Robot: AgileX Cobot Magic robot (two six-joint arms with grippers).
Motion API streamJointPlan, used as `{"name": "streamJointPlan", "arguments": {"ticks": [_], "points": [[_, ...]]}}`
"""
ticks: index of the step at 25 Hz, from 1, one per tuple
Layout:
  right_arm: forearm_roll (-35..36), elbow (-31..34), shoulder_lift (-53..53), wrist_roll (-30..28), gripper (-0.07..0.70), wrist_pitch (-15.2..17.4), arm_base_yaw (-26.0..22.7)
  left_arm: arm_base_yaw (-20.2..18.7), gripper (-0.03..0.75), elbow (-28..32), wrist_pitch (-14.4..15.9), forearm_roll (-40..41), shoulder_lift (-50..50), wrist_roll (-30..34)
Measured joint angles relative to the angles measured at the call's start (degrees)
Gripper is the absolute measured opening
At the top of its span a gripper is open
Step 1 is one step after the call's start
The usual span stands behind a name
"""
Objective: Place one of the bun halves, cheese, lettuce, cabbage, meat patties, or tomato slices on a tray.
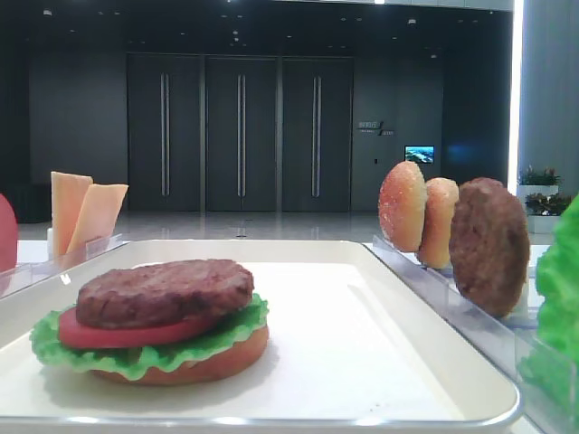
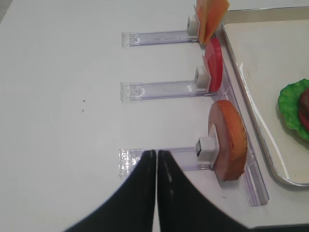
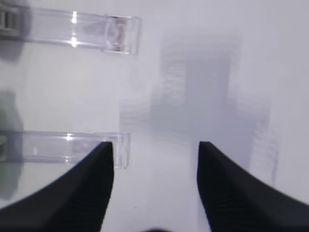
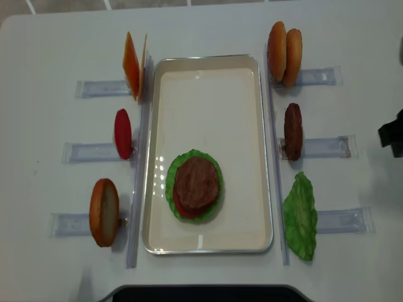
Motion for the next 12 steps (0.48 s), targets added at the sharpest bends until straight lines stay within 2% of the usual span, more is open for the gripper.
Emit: {"name": "streamJointPlan", "arguments": {"ticks": [3,12], "points": [[0.54,0.00,-2.36,-0.05,0.373,0.00,-2.61,0.00,-0.001,0.00,0.00,0.00,0.00,0.00],[1.04,0.00,-9.06,0.66,0.373,0.59,-2.74,0.00,-0.001,0.00,0.00,0.00,0.00,0.00]]}}
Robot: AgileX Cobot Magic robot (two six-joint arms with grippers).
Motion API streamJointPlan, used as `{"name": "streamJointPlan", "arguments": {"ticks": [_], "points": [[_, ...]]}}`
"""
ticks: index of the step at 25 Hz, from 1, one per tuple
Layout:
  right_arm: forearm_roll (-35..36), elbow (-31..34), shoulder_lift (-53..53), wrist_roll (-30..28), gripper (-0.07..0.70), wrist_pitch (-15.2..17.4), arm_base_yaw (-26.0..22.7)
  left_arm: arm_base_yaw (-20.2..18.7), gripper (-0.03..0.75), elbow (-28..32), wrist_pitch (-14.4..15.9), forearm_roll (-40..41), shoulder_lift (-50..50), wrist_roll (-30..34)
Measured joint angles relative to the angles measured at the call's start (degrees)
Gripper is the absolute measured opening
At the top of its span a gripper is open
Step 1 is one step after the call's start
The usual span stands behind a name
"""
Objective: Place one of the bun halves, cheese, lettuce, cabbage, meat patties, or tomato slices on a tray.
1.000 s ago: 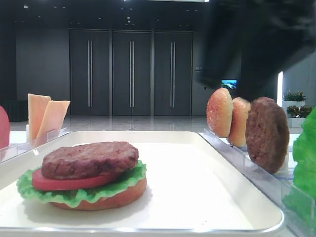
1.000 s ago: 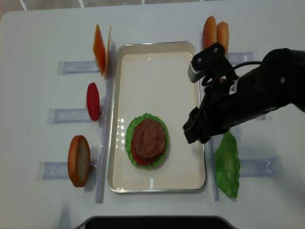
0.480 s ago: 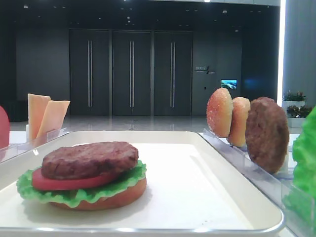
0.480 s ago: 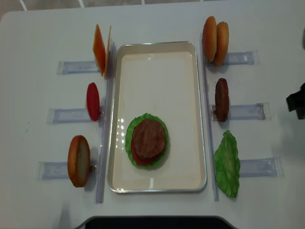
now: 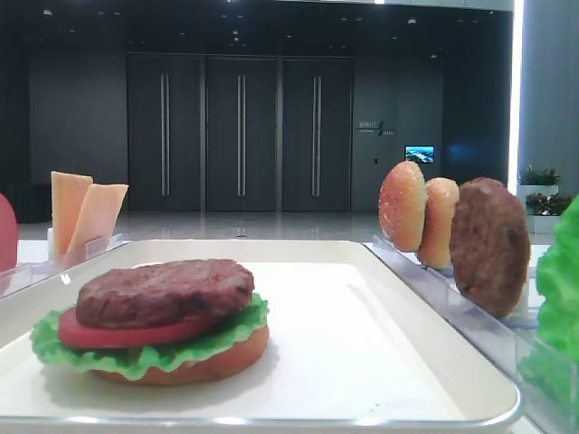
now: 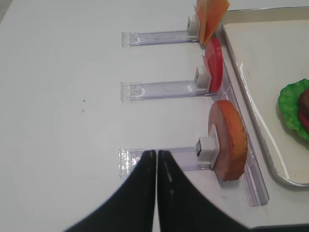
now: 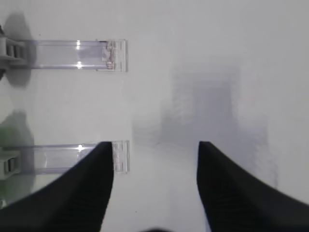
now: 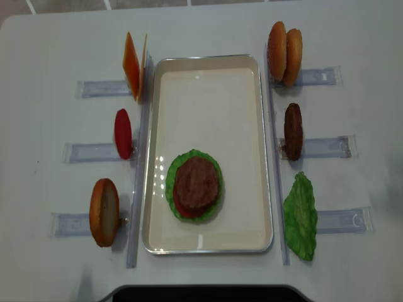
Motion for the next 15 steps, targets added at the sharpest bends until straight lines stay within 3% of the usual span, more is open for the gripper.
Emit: {"name": "streamJointPlan", "arguments": {"ticks": [8,15], "points": [[0.44,0.61,-21.56,1.10,0.373,4.16,0.00,0.00,-0.001,0.00,0.00,0.00,0.00,0.00],[0.15,10.93,-38.70,1.21,0.373,4.89,0.00,0.00,-0.001,0.00,0.00,0.00,0.00,0.00]]}}
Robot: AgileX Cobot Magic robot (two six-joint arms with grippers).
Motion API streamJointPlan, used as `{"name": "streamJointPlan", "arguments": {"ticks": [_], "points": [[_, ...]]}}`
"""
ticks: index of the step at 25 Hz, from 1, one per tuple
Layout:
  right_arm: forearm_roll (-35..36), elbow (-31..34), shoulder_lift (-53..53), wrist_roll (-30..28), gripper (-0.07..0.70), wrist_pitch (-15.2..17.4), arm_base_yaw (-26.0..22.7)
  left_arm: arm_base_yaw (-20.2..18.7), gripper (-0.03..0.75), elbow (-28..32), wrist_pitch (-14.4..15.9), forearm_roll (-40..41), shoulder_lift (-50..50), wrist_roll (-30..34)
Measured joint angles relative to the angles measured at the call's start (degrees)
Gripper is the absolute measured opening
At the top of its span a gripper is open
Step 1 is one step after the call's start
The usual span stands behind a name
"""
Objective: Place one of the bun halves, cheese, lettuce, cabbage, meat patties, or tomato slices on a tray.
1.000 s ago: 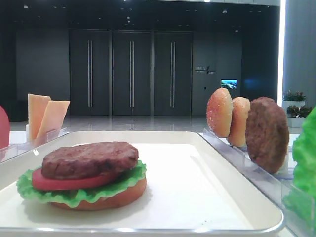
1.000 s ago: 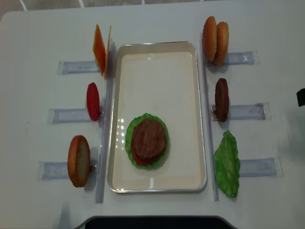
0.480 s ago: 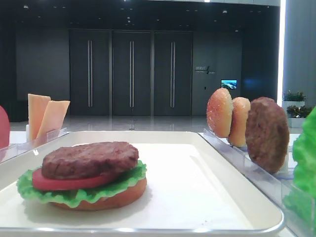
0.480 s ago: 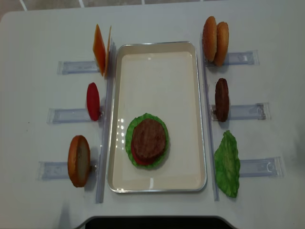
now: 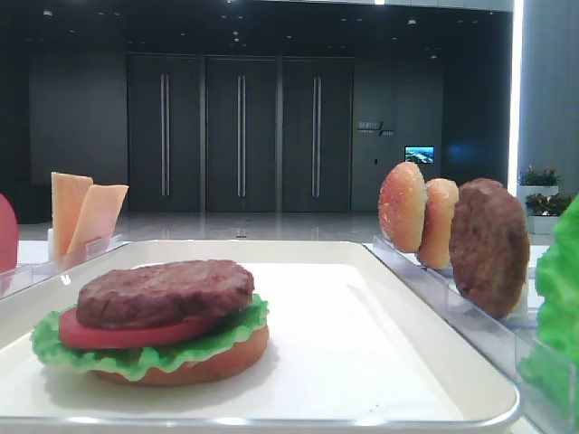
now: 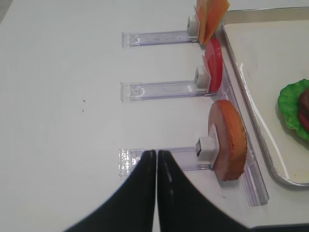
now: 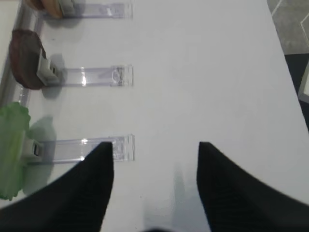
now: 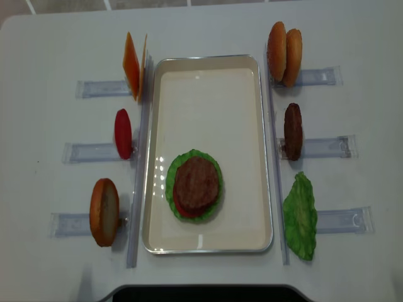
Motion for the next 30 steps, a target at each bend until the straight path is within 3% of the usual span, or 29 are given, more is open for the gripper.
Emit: {"name": "streamJointPlan", "arguments": {"ticks": [6,14,30], "points": [[-0.64,9.41,-11.14,0.00,0.373,-0.82,0.00,0.00,-0.001,0.00,0.00,0.00,0.00,0.00],[-0.64,10.98,-20.57,0.00,0.355,-3.02,0.00,0.00,-0.001,0.00,0.00,0.00,0.00,0.00],[-0.64,10.98,-20.88,0.00,0.350,-3.27,0.00,0.00,-0.001,0.00,0.00,0.00,0.00,0.00]]}}
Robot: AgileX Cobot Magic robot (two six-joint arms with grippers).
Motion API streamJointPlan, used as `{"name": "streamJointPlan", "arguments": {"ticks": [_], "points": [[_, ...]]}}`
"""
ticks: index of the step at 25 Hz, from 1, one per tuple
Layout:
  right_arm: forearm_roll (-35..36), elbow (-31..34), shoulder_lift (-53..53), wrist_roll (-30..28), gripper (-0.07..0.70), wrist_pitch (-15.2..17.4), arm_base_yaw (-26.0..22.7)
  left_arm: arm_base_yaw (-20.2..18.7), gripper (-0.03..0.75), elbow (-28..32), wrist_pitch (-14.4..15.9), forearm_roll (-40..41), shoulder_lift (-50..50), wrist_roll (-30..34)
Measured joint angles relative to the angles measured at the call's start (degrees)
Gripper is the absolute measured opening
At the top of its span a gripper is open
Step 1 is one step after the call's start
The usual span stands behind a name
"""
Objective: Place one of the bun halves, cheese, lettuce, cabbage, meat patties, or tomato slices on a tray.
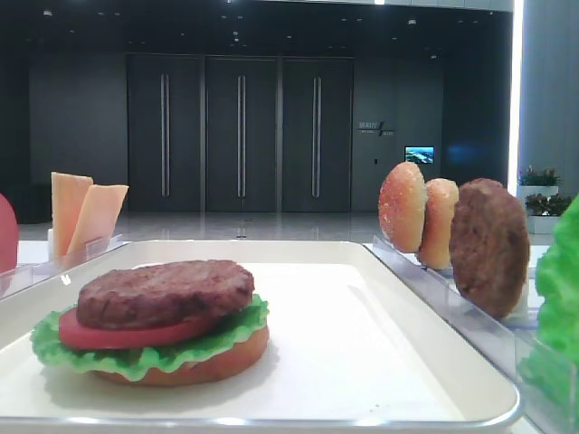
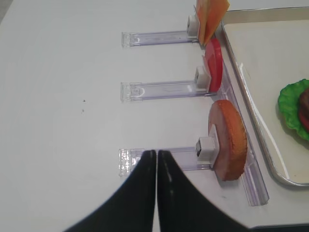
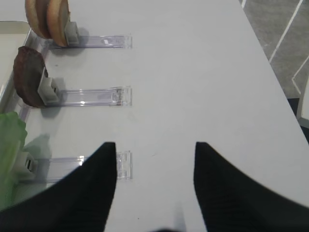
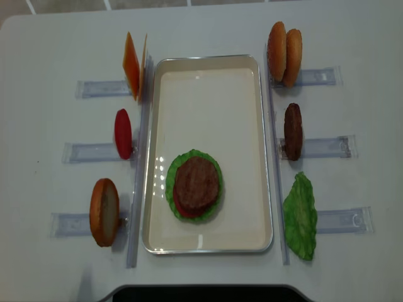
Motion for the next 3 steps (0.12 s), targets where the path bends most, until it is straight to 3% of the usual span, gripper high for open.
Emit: {"name": "streamJointPlan", "arguments": {"ticks": [3], "points": [[0.00,0.00,0.00,0.00,0.351,0.00,0.00,0.00,-0.001,0.00,0.00,0.00,0.00,0.00]]}}
